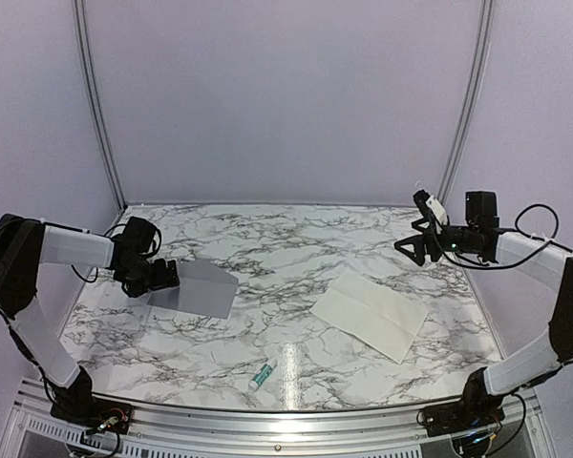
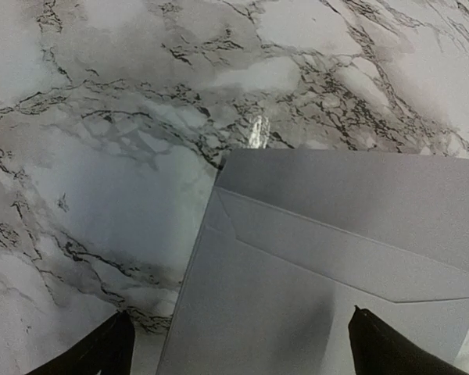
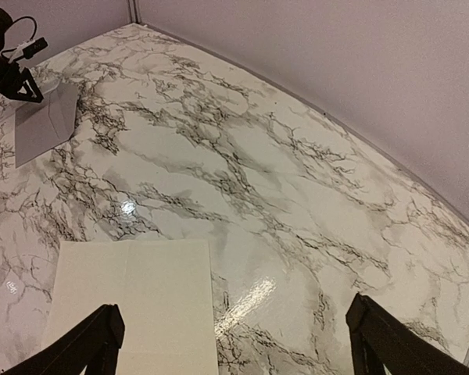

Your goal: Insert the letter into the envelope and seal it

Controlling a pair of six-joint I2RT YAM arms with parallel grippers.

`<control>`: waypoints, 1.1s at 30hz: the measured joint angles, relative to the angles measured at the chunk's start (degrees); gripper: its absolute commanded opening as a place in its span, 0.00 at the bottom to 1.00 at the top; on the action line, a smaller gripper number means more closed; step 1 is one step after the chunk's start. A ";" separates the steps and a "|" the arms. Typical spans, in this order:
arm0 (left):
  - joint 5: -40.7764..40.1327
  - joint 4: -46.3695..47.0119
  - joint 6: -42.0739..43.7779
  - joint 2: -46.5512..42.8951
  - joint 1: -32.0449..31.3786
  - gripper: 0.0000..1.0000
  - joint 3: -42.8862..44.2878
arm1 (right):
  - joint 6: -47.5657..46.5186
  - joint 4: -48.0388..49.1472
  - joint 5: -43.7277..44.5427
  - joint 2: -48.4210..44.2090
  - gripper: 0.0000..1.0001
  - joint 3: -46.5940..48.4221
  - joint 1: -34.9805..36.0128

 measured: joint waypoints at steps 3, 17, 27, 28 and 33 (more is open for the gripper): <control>0.76 0.39 -0.24 0.13 0.00 0.99 0.00 | -0.44 -0.57 -0.02 0.59 0.95 0.04 1.01; 8.44 5.11 -1.97 0.87 -10.12 0.97 -0.04 | -1.27 -2.40 -0.44 2.54 0.95 1.05 2.54; 13.09 3.19 -1.05 4.20 -19.76 0.93 6.16 | -1.66 -2.84 -0.79 2.84 0.94 1.07 2.78; 12.59 2.27 0.35 4.09 -19.80 0.94 7.34 | -1.86 -2.91 -1.01 2.84 0.94 1.07 2.78; 8.90 -0.39 10.10 3.52 -18.91 0.95 14.69 | -2.80 -4.00 -2.62 2.84 0.94 1.07 2.78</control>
